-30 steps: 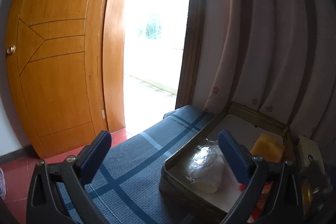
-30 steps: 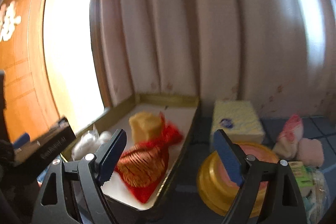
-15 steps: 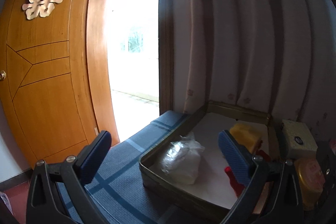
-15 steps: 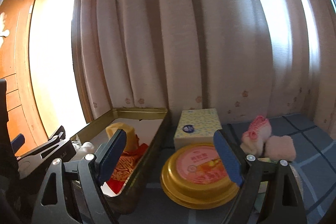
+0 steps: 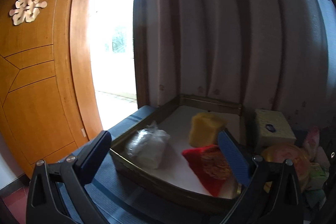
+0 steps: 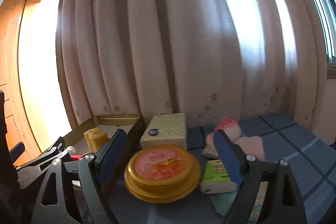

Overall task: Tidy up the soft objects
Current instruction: 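Withdraw both tools from the tray toward the remaining items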

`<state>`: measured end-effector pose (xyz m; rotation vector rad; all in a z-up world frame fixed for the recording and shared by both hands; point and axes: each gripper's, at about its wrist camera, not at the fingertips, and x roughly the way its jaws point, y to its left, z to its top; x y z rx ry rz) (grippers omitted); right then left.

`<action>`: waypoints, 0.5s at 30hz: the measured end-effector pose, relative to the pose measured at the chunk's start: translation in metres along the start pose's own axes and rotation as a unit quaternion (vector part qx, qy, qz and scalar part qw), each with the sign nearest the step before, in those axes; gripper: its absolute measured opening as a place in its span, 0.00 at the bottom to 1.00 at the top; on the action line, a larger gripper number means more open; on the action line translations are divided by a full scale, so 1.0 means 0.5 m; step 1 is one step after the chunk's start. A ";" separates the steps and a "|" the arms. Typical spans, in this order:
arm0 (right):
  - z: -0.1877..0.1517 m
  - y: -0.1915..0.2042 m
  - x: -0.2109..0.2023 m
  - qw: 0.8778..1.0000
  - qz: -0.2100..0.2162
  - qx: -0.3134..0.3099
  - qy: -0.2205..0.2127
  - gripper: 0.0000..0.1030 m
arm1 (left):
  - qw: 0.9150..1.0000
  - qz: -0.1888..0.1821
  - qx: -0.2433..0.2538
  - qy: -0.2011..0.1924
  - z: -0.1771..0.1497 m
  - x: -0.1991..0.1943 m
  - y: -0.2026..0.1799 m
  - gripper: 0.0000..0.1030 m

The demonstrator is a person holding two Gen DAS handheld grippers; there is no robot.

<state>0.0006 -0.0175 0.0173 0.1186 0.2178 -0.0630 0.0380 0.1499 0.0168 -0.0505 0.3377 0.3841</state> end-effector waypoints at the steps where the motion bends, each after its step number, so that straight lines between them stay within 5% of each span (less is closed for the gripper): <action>1: 0.000 -0.008 -0.004 1.000 -0.002 0.002 -0.001 0.84 | 1.000 -0.005 0.003 0.000 -0.002 -0.005 -0.007 1.00; 15: -0.004 -0.156 -0.059 0.998 -0.050 0.025 0.011 0.84 | 0.992 -0.112 0.039 0.051 -0.030 -0.060 -0.084 1.00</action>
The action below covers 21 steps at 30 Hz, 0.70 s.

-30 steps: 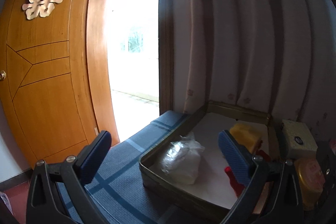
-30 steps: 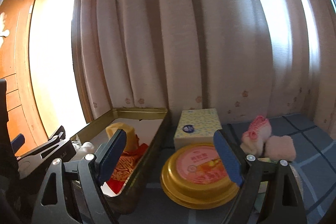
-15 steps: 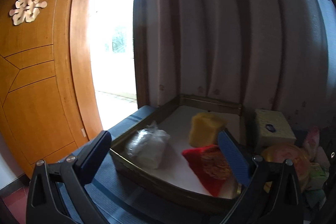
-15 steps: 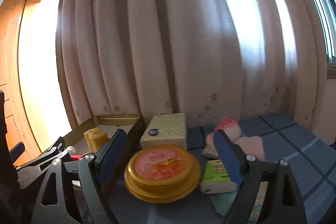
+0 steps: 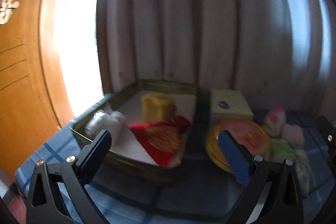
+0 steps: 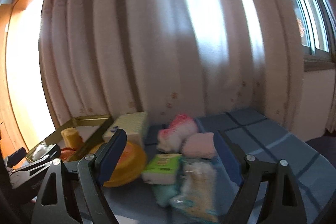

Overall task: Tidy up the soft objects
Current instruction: 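Withdraw both tools from the tray toward the remaining items, then grasp the white square sponge with the left tool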

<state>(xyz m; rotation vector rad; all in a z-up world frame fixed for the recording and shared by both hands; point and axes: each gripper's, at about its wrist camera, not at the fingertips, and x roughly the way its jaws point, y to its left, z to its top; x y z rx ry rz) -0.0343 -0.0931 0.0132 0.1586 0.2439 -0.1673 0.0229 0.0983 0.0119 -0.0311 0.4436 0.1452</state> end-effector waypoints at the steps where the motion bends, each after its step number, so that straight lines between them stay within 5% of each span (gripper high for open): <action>1: 0.000 -0.012 0.000 1.000 -0.002 0.003 0.005 0.84 | 1.000 -0.012 0.007 0.008 -0.005 -0.002 -0.008 1.00; 6: -0.009 -0.078 -0.003 0.999 -0.019 0.014 0.034 0.82 | 0.995 -0.062 0.054 0.047 -0.035 -0.015 -0.060 1.00; 10: -0.023 -0.122 -0.007 0.998 -0.027 0.024 0.057 0.66 | 0.989 -0.101 0.082 0.065 -0.051 -0.043 -0.099 1.00; 14: -0.042 -0.161 0.003 0.993 -0.019 0.043 0.105 0.61 | 0.981 -0.144 0.087 0.101 -0.059 -0.046 -0.132 0.99; 21: -0.050 -0.160 0.029 0.983 0.041 0.062 0.168 0.61 | 0.971 -0.140 0.124 0.148 -0.090 -0.037 -0.184 0.97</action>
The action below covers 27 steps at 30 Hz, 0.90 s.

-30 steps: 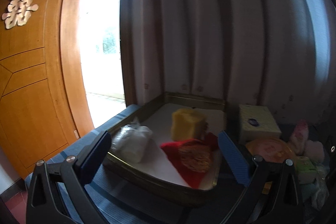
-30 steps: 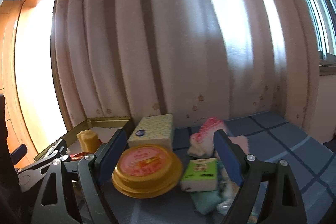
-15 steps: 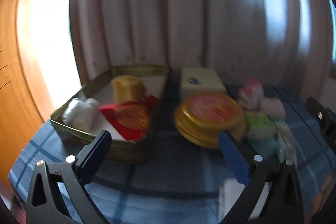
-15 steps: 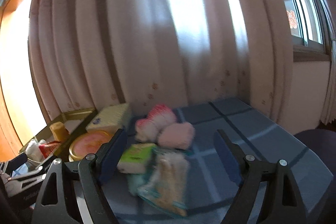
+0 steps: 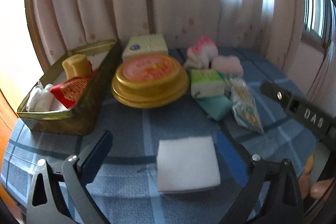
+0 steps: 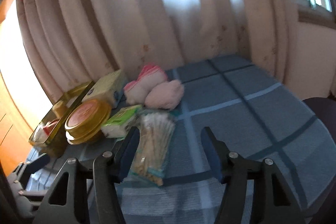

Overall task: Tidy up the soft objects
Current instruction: 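Grasp the white square sponge with the left tool, then grasp the bag of cotton swabs with the right tool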

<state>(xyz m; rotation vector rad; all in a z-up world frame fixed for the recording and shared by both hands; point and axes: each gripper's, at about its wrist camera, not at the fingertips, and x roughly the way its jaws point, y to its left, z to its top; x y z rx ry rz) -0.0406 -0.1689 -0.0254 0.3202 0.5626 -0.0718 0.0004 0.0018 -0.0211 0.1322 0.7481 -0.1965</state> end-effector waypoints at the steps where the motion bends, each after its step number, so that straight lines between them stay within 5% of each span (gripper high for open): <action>1: 0.001 0.005 0.006 1.000 0.007 0.001 0.006 0.61 | 1.000 0.004 0.006 0.006 -0.004 0.004 -0.005 0.96; 8: -0.005 0.037 0.063 0.998 0.019 -0.018 0.058 0.61 | 0.999 0.015 0.006 0.042 -0.019 0.032 -0.008 0.92; 19: -0.004 0.039 0.116 0.993 0.043 -0.006 0.112 0.62 | 0.998 -0.020 -0.017 0.053 -0.032 0.044 0.001 0.81; 21: -0.004 0.042 0.117 0.993 0.043 -0.011 0.113 0.61 | 0.998 -0.025 -0.014 0.047 -0.035 0.040 -0.004 0.73; 24: -0.007 0.030 0.116 0.991 0.067 0.005 0.117 0.42 | 0.999 -0.040 0.004 0.037 -0.039 0.030 -0.019 0.55; 27: -0.012 0.020 0.105 0.991 0.071 0.015 0.113 0.34 | 0.999 -0.041 0.002 0.033 -0.042 0.028 -0.019 0.55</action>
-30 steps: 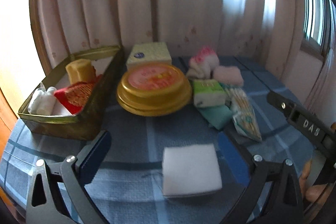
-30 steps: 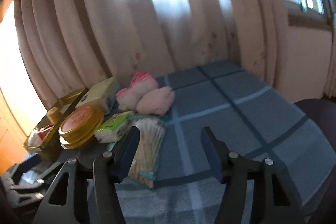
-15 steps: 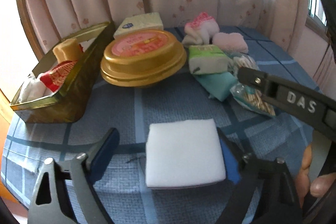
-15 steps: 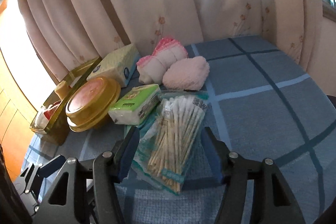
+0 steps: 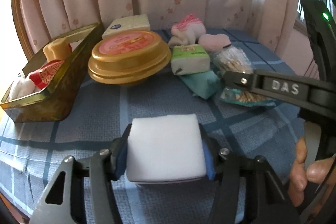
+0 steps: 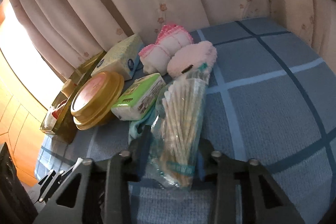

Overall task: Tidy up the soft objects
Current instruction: 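Grasp the bag of cotton swabs with the right tool, then carry the white sponge and cotton swab bag with both tools over the gold tray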

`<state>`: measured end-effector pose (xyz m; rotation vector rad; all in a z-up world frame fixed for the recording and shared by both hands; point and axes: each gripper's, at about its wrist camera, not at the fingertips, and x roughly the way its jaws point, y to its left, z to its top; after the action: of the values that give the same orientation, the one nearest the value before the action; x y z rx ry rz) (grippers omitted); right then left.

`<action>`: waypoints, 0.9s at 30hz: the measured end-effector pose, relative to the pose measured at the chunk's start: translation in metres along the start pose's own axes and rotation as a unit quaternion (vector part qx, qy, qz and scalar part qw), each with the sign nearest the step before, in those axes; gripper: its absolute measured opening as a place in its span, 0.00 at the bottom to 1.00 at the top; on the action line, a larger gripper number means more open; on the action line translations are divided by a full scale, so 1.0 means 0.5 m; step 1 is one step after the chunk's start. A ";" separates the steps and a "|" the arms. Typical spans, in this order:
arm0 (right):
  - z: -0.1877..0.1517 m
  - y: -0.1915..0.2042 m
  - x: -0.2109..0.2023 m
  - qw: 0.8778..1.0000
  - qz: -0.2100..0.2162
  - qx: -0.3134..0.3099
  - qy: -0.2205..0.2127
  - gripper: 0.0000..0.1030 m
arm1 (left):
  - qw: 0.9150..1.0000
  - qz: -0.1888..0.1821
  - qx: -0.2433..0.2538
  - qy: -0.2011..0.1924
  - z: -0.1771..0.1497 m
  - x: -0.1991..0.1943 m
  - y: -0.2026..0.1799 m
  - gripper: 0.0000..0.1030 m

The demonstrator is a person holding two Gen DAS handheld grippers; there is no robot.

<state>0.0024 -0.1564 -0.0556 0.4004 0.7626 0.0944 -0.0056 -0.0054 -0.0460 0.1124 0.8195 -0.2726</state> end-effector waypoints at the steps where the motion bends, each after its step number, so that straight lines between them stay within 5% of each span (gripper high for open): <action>1: -0.004 -0.002 -0.006 1.000 0.001 0.001 -0.004 0.33 | 1.000 -0.004 -0.003 -0.001 -0.001 -0.001 0.002 0.54; 7: -0.022 -0.021 -0.052 0.999 -0.009 0.006 -0.051 0.31 | 0.998 -0.050 -0.035 -0.023 -0.004 -0.022 0.020 0.54; 11: -0.017 -0.014 -0.095 0.995 -0.013 -0.003 -0.099 0.31 | 0.996 -0.049 -0.043 -0.057 0.007 -0.048 0.030 0.54; 21: 0.002 0.063 -0.132 0.983 -0.021 -0.062 -0.173 0.31 | 0.988 0.054 -0.012 -0.141 0.062 -0.102 0.064 0.54; 27: 0.021 0.125 -0.114 0.973 -0.021 -0.100 -0.206 0.31 | 0.981 0.090 -0.038 -0.165 0.106 -0.101 0.131 0.54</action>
<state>-0.0278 -0.1152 0.0127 0.2012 0.3461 0.0459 0.0177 0.0562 0.0265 0.0672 0.4853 -0.0845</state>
